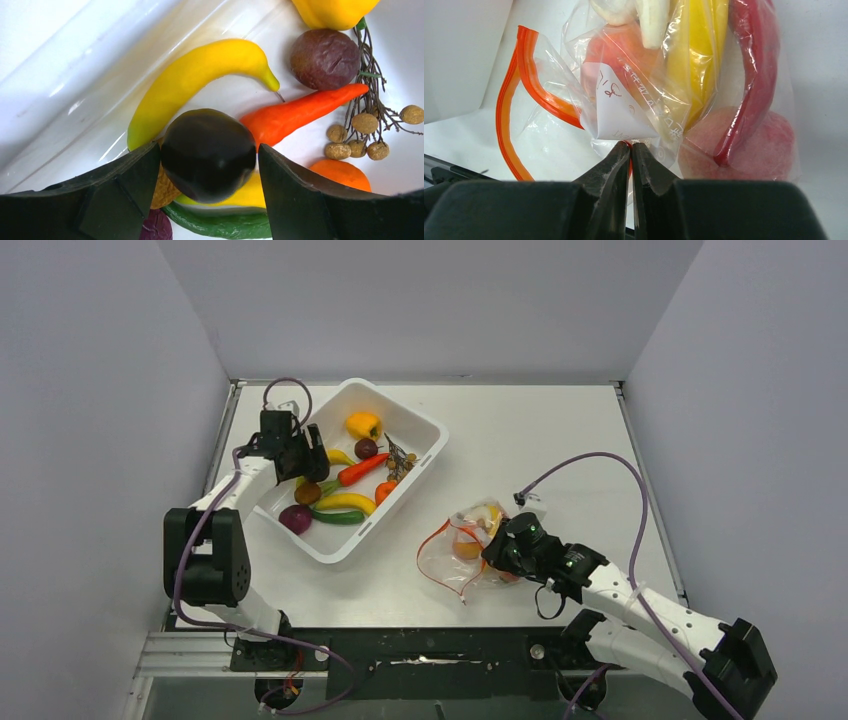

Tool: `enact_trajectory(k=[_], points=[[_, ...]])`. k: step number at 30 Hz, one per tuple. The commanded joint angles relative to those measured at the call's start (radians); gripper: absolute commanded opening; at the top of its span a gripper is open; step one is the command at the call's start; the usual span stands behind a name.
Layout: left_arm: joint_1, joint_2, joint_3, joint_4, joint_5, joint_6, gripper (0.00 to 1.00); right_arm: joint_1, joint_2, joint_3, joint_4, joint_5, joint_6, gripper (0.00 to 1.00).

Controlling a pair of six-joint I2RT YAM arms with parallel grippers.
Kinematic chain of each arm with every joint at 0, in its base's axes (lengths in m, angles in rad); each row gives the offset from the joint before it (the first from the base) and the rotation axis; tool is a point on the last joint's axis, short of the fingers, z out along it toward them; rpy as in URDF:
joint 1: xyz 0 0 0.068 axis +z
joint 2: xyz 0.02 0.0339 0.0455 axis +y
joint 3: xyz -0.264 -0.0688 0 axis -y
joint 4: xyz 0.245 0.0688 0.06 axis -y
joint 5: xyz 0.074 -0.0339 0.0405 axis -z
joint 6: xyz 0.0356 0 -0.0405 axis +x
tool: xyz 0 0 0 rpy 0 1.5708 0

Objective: Open the zip-top bag and remove the fake food
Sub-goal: Place the fake fruit in the bin.

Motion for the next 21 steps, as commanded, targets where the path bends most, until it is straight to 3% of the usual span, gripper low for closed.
enact_trajectory(k=[1, 4, 21], points=[[-0.009, -0.017, 0.022, 0.017, 0.013, 0.059, 0.75, -0.007, 0.006, 0.030, 0.022, -0.014, -0.013, 0.08], [-0.016, -0.045, -0.001, 0.037, 0.031, 0.073, 0.82, -0.006, 0.011, 0.028, 0.045, -0.031, -0.023, 0.08], [-0.013, -0.333, -0.134, 0.136, 0.102, -0.011, 0.81, -0.006, 0.060, 0.050, 0.066, -0.041, -0.035, 0.08]])
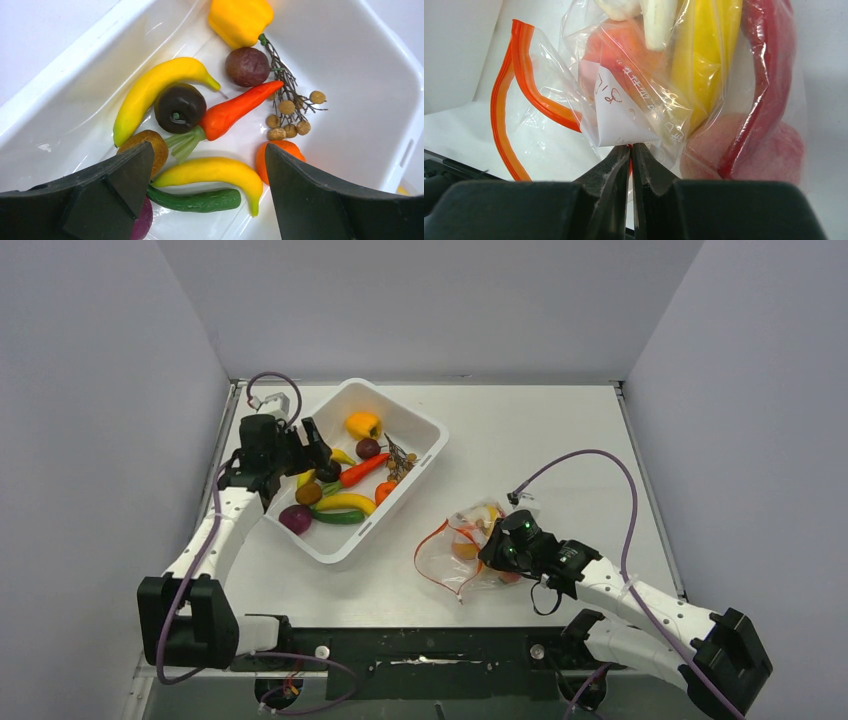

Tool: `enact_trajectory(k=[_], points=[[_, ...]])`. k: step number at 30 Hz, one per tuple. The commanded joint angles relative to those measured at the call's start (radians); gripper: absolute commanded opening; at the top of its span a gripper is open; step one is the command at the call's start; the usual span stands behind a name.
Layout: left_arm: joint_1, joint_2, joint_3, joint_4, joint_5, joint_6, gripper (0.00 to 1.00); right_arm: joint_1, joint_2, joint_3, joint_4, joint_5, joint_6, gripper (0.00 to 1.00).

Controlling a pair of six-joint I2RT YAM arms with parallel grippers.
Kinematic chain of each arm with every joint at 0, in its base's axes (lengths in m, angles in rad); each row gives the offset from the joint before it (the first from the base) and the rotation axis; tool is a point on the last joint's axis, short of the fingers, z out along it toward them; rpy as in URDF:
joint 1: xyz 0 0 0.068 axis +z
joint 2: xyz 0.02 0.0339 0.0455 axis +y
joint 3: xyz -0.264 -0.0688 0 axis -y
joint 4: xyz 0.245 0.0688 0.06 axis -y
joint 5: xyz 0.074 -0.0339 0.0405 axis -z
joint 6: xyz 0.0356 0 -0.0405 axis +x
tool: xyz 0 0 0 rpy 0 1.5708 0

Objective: Open the zip-top bag and remove the fake food
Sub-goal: Place the fake fruit in the bin, then pick up the fake fruit from the zipper food storage bag.

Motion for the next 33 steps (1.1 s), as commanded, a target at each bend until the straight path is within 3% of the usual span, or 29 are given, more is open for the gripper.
enact_trajectory(k=[1, 5, 10, 18, 22, 26, 33], points=[[0.002, -0.027, -0.010, 0.055, 0.029, -0.017, 0.80, -0.007, 0.001, 0.040, 0.043, -0.004, -0.011, 0.08], [0.001, -0.023, 0.002, 0.017, 0.097, -0.041, 0.77, -0.006, -0.001, 0.044, 0.035, -0.003, -0.015, 0.07], [-0.028, -0.148, -0.071, 0.113, 0.266, -0.213, 0.75, -0.007, -0.039, 0.042, 0.037, 0.005, -0.014, 0.06], [-0.306, -0.345, -0.111, 0.197, 0.202, -0.324, 0.65, -0.006, -0.179, 0.049, 0.092, 0.029, -0.029, 0.04], [-0.513, -0.299, -0.136, 0.218, 0.141, -0.303, 0.62, -0.006, -0.211, 0.042, 0.099, 0.062, -0.027, 0.03], [-0.673, -0.186, -0.128, 0.309, 0.167, -0.333, 0.60, -0.006, -0.218, 0.054, 0.098, 0.038, -0.023, 0.03], [-0.796, 0.023, 0.051, 0.108, 0.130, -0.207, 0.57, -0.005, -0.249, 0.092, 0.048, 0.040, -0.026, 0.03]])
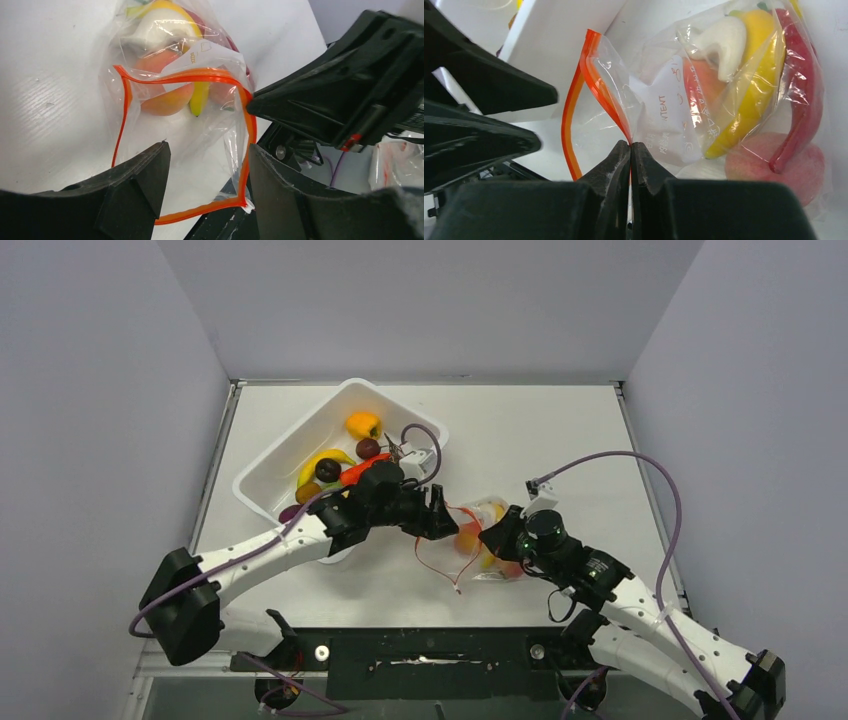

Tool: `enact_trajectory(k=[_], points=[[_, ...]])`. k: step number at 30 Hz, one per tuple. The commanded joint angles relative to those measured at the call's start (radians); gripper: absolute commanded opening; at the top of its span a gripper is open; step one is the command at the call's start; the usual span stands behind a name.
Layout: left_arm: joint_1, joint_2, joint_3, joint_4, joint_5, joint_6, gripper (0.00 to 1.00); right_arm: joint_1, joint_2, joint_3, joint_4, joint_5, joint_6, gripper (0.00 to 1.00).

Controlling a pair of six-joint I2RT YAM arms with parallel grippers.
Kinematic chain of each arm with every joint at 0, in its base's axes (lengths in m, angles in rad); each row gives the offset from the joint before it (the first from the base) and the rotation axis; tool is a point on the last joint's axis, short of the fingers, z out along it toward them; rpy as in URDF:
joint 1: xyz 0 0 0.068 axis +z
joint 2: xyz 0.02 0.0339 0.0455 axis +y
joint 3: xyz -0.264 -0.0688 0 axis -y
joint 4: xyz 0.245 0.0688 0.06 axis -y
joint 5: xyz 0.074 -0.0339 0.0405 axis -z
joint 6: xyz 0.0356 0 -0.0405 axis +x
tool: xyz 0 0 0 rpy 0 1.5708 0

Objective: Open the zip-top bag and remove the fake food
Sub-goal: Pick up the fake fruit from the zipper food storage bag.

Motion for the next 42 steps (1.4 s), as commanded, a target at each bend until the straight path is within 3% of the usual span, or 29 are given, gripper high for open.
enact_trajectory(k=[1, 6, 15, 22, 27, 30, 34, 42], points=[[-0.034, 0.056, 0.115, -0.034, -0.031, 0.047, 0.56, -0.004, -0.052, 0.060, 0.018, 0.017, -0.012, 0.03], [-0.080, 0.109, 0.090, 0.097, 0.012, -0.021, 0.52, -0.005, -0.112, 0.038, 0.028, 0.033, 0.005, 0.03], [-0.116, 0.196, 0.073, 0.106, -0.049, -0.138, 0.45, -0.004, -0.135, 0.056, 0.019, 0.037, -0.003, 0.03], [-0.139, 0.232, 0.048, 0.140, -0.219, -0.238, 0.54, -0.005, -0.138, 0.078, 0.057, 0.004, -0.007, 0.04], [-0.166, 0.242, 0.026, 0.170, -0.396, -0.255, 0.70, -0.005, -0.145, 0.096, 0.033, 0.031, -0.026, 0.11], [-0.164, 0.239, -0.024, 0.259, -0.431, -0.275, 0.75, -0.005, -0.154, 0.077, 0.015, 0.059, -0.016, 0.16], [-0.166, 0.235, -0.047, 0.318, -0.434, -0.270, 0.76, -0.004, -0.170, 0.064, -0.007, 0.074, 0.003, 0.34], [-0.164, 0.264, -0.064, 0.324, -0.403, -0.304, 0.77, -0.007, -0.150, 0.084, -0.183, 0.286, 0.059, 0.34]])
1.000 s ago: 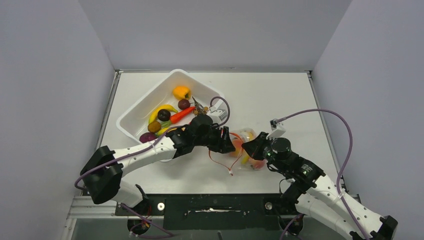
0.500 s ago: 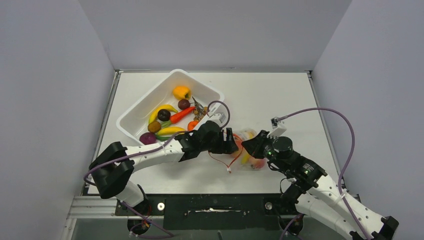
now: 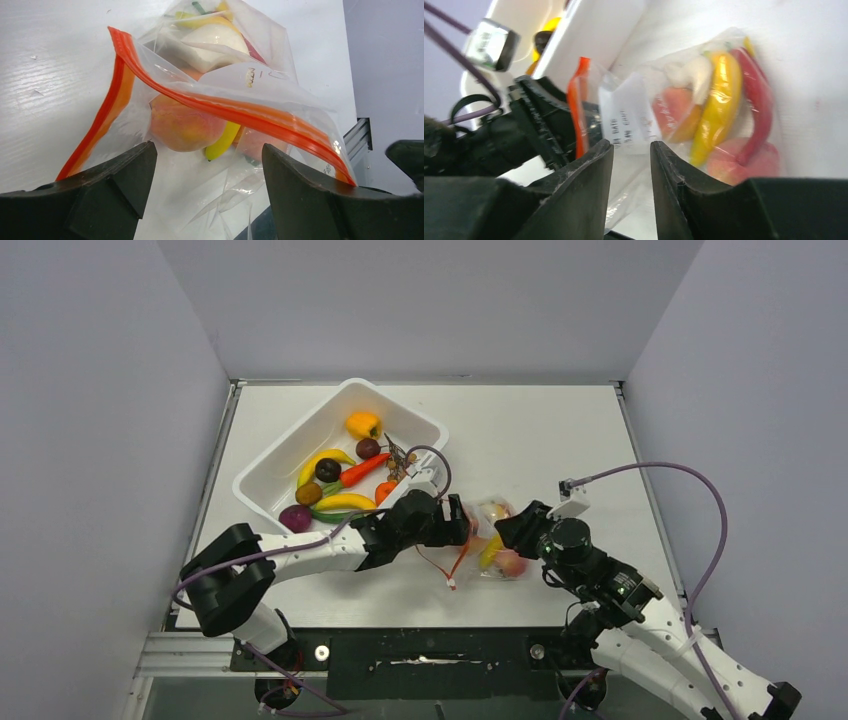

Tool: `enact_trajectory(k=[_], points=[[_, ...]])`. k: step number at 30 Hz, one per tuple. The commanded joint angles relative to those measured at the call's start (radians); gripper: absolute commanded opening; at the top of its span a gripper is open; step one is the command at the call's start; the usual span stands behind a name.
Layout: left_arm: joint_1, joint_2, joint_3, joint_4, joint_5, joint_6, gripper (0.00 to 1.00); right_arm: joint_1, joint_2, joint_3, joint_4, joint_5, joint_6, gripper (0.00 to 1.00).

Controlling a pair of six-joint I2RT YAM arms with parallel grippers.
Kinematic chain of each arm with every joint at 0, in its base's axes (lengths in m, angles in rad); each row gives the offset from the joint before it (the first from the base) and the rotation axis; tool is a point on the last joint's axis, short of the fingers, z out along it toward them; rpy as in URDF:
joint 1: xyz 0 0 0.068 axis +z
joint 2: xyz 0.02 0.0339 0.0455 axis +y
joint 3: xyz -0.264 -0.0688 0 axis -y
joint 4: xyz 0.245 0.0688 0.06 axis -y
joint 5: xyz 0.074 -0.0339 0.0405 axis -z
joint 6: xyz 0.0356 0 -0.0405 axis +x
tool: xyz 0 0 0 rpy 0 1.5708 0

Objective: Open the zip-top bag and remove the fake food
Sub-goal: Pick up the fake fruit from the zipper food storage bag.

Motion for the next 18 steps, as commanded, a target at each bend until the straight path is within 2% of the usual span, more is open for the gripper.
enact_trajectory(k=[1, 4, 7, 9, 14, 18], points=[[-0.001, 0.018, -0.014, 0.089, -0.012, -0.050, 0.77, -0.010, 0.048, 0.042, -0.136, 0.168, 0.056, 0.33], [-0.001, 0.031, -0.027, 0.110, -0.006, -0.085, 0.77, -0.028, 0.113, 0.049, -0.157, 0.118, 0.065, 0.32], [-0.003, 0.052, -0.027, 0.120, 0.005, -0.109, 0.76, -0.074, 0.168, 0.033, -0.077, 0.019, 0.026, 0.25], [-0.003, 0.062, -0.032, 0.125, 0.011, -0.132, 0.74, -0.149, 0.200, 0.028, -0.026, -0.074, -0.011, 0.21], [-0.004, 0.054, -0.071, 0.153, -0.022, -0.225, 0.74, -0.364, 0.300, 0.025, 0.050, -0.333, -0.078, 0.18], [-0.003, 0.041, -0.089, 0.157, -0.062, -0.265, 0.74, -0.441, 0.364, 0.028, 0.113, -0.452, -0.115, 0.17]])
